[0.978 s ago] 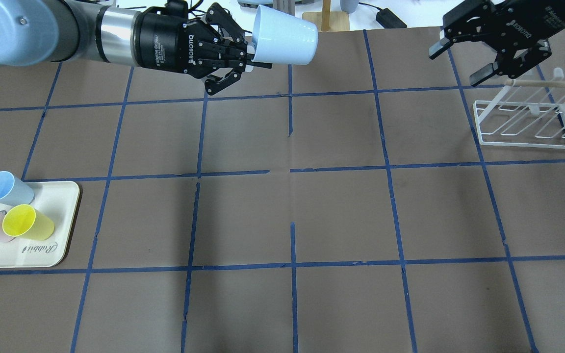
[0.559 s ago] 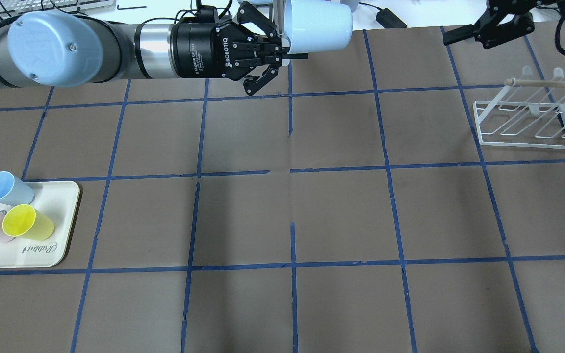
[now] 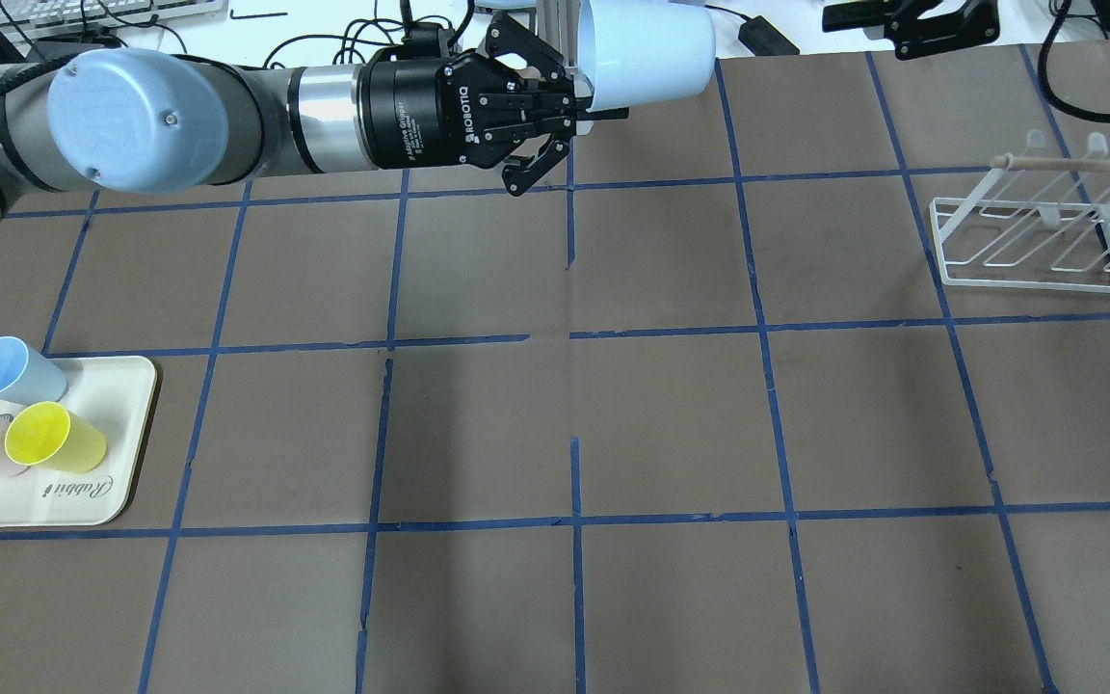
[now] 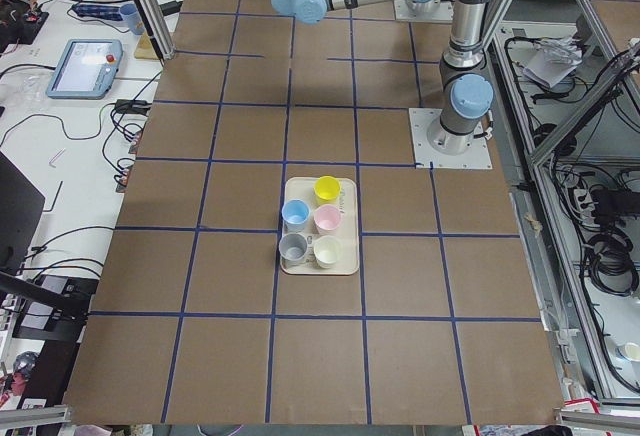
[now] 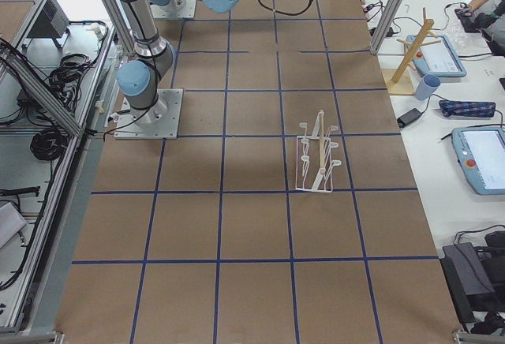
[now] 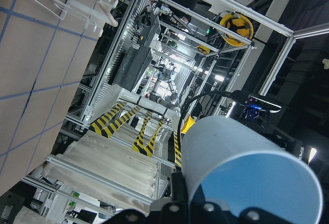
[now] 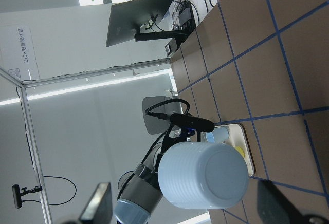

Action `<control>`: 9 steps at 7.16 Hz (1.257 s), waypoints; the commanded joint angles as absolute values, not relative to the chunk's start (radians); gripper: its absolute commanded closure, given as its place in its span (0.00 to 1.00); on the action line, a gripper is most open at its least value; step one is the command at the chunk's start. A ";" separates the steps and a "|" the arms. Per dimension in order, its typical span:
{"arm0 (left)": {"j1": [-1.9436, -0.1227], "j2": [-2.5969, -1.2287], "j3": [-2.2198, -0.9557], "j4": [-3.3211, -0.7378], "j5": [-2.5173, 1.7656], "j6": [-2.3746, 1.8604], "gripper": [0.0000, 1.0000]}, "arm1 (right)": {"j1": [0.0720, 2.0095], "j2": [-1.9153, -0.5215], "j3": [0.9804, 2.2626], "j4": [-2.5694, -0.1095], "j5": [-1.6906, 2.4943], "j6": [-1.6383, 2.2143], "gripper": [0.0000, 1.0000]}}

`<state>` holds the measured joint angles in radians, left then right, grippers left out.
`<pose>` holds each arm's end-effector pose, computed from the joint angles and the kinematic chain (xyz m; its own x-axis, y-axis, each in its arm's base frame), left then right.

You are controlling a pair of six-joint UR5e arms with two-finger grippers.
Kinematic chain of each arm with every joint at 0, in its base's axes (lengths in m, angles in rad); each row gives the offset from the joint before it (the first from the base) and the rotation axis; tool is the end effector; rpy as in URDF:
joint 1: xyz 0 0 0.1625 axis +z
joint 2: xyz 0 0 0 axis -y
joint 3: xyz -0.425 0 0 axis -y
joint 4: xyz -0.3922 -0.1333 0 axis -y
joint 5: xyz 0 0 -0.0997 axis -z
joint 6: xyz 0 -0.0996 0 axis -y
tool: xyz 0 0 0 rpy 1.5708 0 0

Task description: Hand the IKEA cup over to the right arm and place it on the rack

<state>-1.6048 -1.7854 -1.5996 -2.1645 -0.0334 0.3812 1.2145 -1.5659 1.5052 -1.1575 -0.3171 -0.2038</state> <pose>-0.2511 -0.5321 0.4114 0.0160 -0.4407 0.8975 0.0181 0.8976 0.4404 0.0474 -0.5260 0.5477 -0.2404 0.2296 -0.9431 0.2846 0.9456 0.1577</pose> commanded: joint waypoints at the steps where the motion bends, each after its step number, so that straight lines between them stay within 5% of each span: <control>1: -1.609 -1.776 -1.603 -2.164 -0.093 0.379 1.00 | 1.216 -1.560 1.555 -1.161 -0.299 -0.193 0.00; 9: -1.694 -1.799 -1.605 -2.163 -0.189 0.417 1.00 | 1.262 -1.545 1.600 -1.173 -0.225 -0.196 0.00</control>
